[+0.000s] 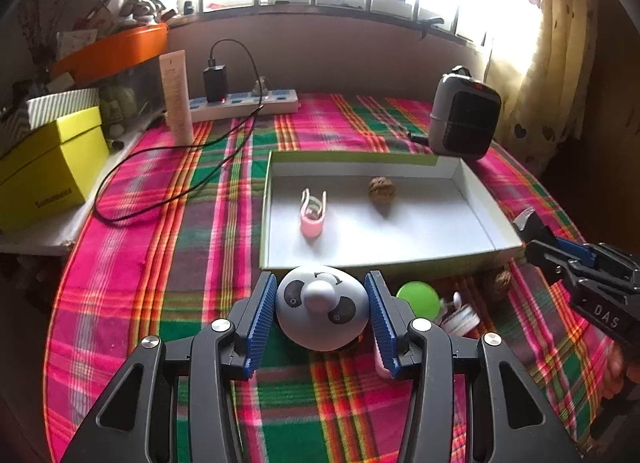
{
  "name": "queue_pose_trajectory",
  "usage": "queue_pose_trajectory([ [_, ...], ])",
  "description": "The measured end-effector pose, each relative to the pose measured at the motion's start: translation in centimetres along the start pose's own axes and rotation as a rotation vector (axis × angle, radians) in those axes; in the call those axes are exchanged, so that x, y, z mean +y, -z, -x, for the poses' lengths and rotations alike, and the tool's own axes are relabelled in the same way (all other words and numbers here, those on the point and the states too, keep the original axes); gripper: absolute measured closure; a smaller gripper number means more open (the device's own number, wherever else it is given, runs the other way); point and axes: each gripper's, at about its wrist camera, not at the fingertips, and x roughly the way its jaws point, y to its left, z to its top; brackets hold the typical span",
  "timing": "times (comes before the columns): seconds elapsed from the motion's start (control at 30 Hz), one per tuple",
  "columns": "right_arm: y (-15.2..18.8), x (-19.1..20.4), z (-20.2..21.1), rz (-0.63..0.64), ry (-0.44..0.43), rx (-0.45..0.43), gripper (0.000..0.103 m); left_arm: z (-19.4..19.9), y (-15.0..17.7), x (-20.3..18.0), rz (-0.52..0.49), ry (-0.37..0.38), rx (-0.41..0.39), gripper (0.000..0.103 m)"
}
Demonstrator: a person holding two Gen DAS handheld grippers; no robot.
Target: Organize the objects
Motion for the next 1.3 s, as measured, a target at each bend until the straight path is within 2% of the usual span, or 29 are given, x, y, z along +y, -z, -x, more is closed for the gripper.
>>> queue_pose_trajectory([
  [0.67,-3.9,1.5,-5.1,0.023,-0.059,0.042,0.074,-4.5,-4.2,-0.9,-0.013,0.043,0.013,0.059],
  [0.87,-4.8,1.2,-7.0,0.01,-0.048,0.064,0.074,-6.7,-5.6,-1.1,-0.012,0.063,0.037,0.059],
  [1.3,-6.4,-0.3,-10.4,-0.01,-0.034,0.107,0.074,-10.8,-7.7,-1.5,-0.033,0.049,0.082,0.059],
])
